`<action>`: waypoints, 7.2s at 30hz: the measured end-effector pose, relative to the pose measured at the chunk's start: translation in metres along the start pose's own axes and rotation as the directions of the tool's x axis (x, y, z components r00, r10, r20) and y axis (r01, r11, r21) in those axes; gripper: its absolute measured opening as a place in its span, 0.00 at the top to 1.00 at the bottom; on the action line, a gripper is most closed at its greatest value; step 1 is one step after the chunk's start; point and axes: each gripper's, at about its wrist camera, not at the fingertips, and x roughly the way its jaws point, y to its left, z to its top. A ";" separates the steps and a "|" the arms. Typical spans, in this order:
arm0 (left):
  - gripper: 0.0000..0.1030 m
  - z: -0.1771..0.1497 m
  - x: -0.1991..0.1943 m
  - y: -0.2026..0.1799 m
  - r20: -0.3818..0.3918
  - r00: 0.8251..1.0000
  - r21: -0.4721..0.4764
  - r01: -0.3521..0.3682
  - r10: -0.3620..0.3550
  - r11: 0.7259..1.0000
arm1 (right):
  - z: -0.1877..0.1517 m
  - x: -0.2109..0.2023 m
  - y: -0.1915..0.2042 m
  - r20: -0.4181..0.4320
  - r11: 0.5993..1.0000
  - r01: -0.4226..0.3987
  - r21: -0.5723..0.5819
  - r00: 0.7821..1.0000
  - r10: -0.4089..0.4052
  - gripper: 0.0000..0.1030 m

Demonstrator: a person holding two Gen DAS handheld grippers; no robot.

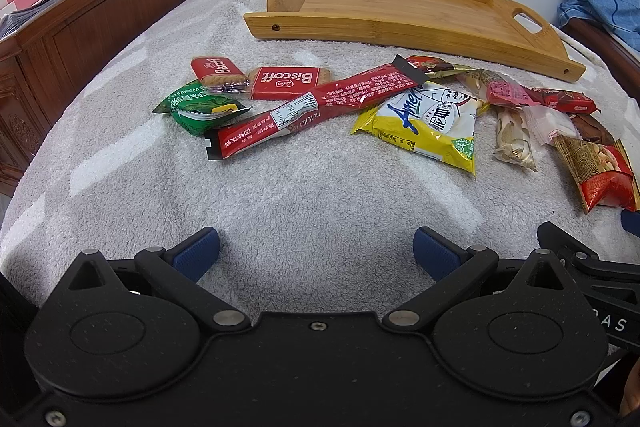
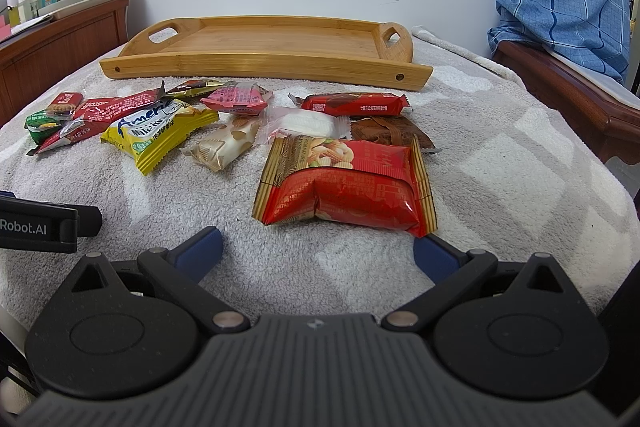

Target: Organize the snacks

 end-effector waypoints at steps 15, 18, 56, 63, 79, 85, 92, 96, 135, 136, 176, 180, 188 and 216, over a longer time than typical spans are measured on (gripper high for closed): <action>0.00 0.000 0.000 0.000 -0.001 1.000 0.000 0.001 -0.001 1.000 | 0.000 0.000 0.000 0.001 1.000 0.000 0.000 1.000 0.000 0.00; 0.00 0.000 0.000 0.000 0.000 1.000 0.000 0.000 0.000 1.000 | 0.000 0.000 0.000 0.001 1.000 0.000 0.000 1.000 0.000 0.00; 0.23 0.044 -0.012 -0.027 0.150 0.962 0.048 0.225 -0.230 0.973 | 0.025 -0.020 -0.026 0.166 0.996 0.010 0.088 0.986 -0.024 0.14; 0.23 0.056 0.011 -0.032 0.115 0.971 0.072 0.200 -0.208 0.977 | 0.023 -0.014 -0.023 0.147 0.996 0.004 0.087 0.989 -0.017 0.15; 0.45 0.048 0.012 -0.034 0.089 0.971 0.081 0.216 -0.222 0.973 | 0.020 -0.004 -0.024 0.091 0.991 -0.015 0.130 0.996 0.003 0.23; 0.46 0.040 -0.003 -0.037 0.092 0.968 0.093 0.226 -0.234 0.970 | 0.019 -0.006 -0.021 0.100 0.992 -0.013 0.123 0.995 0.001 0.32; 0.46 0.035 -0.020 -0.042 0.113 0.963 0.128 0.228 -0.243 0.965 | 0.017 -0.011 -0.026 0.117 0.986 -0.011 0.166 0.993 -0.009 0.34; 0.46 0.036 -0.026 -0.042 0.123 0.963 0.132 0.222 -0.239 0.966 | 0.017 -0.016 -0.028 0.138 0.984 -0.011 0.177 0.990 -0.014 0.34; 0.47 0.183 0.019 -0.053 0.191 0.964 -0.006 0.188 -0.184 0.982 | 0.157 0.069 -0.085 0.261 0.938 -0.242 0.247 0.949 0.176 0.35; 0.47 0.186 0.026 -0.053 0.186 0.965 -0.009 0.187 -0.182 0.982 | 0.158 0.075 -0.084 0.253 0.940 -0.240 0.242 0.951 0.178 0.35; 0.46 0.190 0.111 -0.075 0.095 0.984 0.022 0.150 -0.152 0.988 | 0.157 0.140 -0.059 0.080 0.956 -0.228 0.185 0.973 0.217 0.33; 0.46 0.190 0.112 -0.073 0.095 0.983 0.018 0.157 -0.158 0.987 | 0.157 0.140 -0.059 0.083 0.957 -0.228 0.180 0.973 0.216 0.31; 0.36 0.191 0.106 -0.069 0.113 0.984 0.022 0.136 -0.137 0.991 | 0.159 0.136 -0.059 0.104 0.960 -0.227 0.166 0.972 0.212 0.20; 0.10 0.161 0.042 -0.052 0.157 0.979 0.078 0.122 -0.133 0.989 | 0.140 0.074 -0.063 0.180 0.969 -0.203 0.141 0.968 0.176 0.01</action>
